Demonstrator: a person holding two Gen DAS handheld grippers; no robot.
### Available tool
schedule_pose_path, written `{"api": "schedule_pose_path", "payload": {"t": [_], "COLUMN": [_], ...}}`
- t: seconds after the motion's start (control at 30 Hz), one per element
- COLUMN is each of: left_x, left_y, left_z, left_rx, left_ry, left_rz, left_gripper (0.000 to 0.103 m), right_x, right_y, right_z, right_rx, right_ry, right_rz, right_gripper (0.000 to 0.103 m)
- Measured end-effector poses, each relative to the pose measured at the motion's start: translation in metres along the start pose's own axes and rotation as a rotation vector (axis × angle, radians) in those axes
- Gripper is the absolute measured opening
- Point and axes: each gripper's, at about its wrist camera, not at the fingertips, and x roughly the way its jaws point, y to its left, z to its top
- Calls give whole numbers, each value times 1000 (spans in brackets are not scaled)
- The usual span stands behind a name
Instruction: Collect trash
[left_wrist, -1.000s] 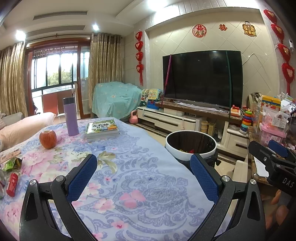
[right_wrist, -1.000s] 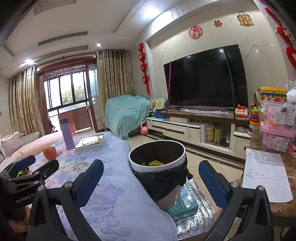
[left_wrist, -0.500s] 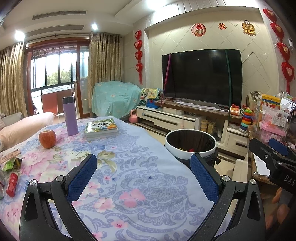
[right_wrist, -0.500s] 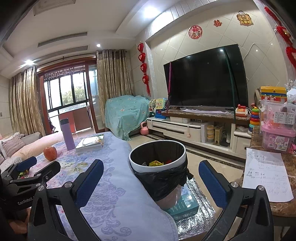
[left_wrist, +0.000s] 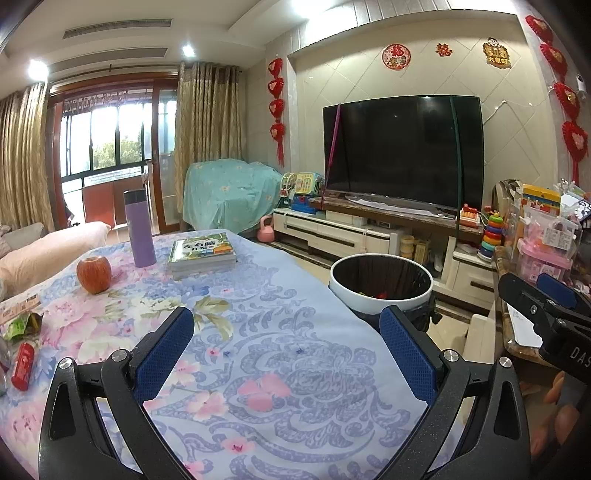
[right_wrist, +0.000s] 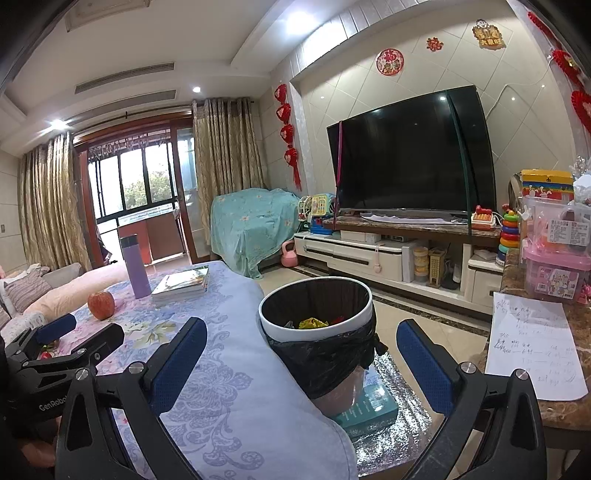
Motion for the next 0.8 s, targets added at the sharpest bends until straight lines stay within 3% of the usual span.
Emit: {"api": "schedule_pose_path", "payload": {"t": [0.8], "left_x": [11], "left_y": [1], "left_z": [-6], "left_rx": [7], "left_ry": [28], "left_rz": [-8], "left_gripper": [103], "right_x": [9], "right_y": [2], "right_z": [-6], "right_rx": [25], "right_ry": [28], "right_rz": [14], "right_gripper": [103]}}
